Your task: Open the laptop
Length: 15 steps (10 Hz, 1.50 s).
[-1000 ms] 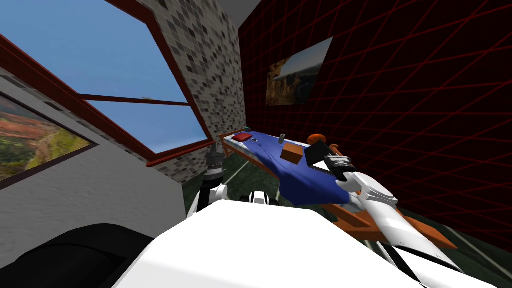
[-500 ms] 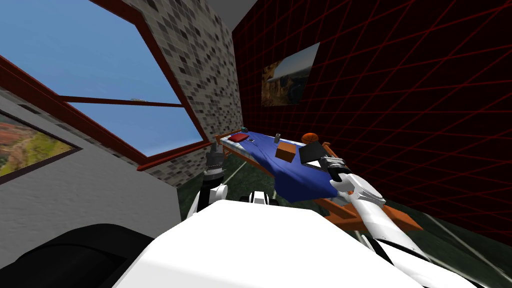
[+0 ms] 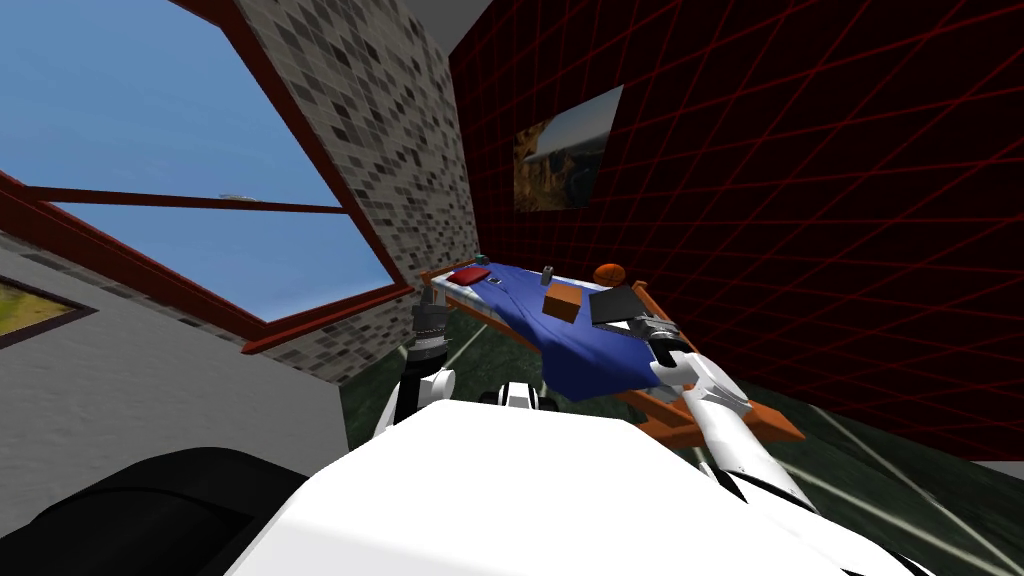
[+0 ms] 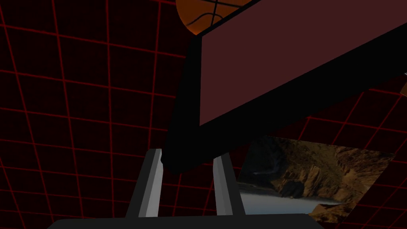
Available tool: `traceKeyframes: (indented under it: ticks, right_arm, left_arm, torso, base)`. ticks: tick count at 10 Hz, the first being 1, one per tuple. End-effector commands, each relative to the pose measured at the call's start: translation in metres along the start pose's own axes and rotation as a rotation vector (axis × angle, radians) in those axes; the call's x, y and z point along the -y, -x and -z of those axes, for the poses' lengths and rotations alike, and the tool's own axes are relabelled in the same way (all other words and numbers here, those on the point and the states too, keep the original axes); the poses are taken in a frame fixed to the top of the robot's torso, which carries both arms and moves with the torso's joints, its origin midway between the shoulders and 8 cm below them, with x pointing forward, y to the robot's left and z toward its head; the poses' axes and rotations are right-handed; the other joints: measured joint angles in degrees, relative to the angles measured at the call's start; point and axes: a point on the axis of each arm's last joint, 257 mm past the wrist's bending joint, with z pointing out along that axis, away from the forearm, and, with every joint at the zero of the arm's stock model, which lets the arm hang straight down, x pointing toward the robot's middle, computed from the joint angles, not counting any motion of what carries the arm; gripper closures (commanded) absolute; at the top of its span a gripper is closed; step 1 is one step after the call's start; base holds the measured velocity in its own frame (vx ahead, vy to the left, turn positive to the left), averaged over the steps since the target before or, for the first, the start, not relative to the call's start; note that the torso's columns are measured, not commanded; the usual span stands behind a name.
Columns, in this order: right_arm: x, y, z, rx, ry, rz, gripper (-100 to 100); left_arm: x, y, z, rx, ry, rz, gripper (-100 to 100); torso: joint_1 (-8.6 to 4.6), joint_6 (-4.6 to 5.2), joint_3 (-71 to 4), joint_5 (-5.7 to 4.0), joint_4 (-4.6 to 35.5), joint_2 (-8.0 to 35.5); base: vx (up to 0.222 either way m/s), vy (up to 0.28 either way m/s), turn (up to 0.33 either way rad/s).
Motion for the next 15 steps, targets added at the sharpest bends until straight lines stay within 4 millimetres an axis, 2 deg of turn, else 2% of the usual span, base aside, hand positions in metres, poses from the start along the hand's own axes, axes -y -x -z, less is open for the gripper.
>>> traceKeyframes:
  ticks: [1, 2, 4, 11, 12, 13, 15]
  right_arm:
    - [-0.025, -0.021, 0.009, -0.010, 0.043, -0.104, 100]
    - [-0.004, -0.005, 0.001, -0.005, 0.030, -0.079, -100]
    - [0.003, 0.001, -0.003, -0.003, 0.029, -0.076, -100]
    - [0.045, 0.037, -0.026, -0.004, 0.008, -0.071, -100]
    - [0.042, 0.033, -0.025, -0.004, 0.010, -0.071, -100]
    - [0.043, 0.034, -0.025, -0.004, 0.009, -0.072, 0]
    - [0.043, 0.034, -0.025, -0.004, 0.010, -0.072, 0]
  left_arm:
    - [0.000, 0.000, 0.000, 0.000, 0.000, 0.000, 0]
    - [0.000, 0.000, 0.000, 0.000, 0.000, 0.000, 0]
    - [0.000, 0.000, 0.000, 0.000, 0.000, 0.000, 0]
    - [0.000, 0.000, 0.000, 0.000, 0.000, 0.000, 0]
    - [0.000, 0.000, 0.000, 0.000, 0.000, 0.000, 0]
    - [0.000, 0.000, 0.000, 0.000, 0.000, 0.000, 0]
    - [0.000, 0.000, 0.000, 0.000, 0.000, 0.000, 0]
  torso:
    - [-0.04, 0.06, 0.0, -0.02, 0.0, 0.0]
    - [-0.04, 0.04, 0.0, 0.02, 0.0, 0.0]
    - [0.23, 0.22, 0.2, 0.26, 0.3, 0.4]
    - [-0.02, 0.27, 0.2, 0.21, 0.3, 0.3]
    - [0.00, 0.27, 0.2, 0.21, 0.3, 0.3]
    - [-0.07, 0.27, 0.2, 0.19, 0.3, 0.3]
    - [-0.06, 0.27, 0.1, 0.19, 0.2, 0.3]
  base:
    - [0.044, -0.055, -0.110]
    - [-0.001, 0.011, 0.001]
    - [-0.024, 0.044, 0.026]
    - [-0.024, 0.054, 0.018]
    - [-0.014, 0.023, 0.000]
    - [0.000, 0.000, 0.000]
    - [0.000, 0.000, 0.000]
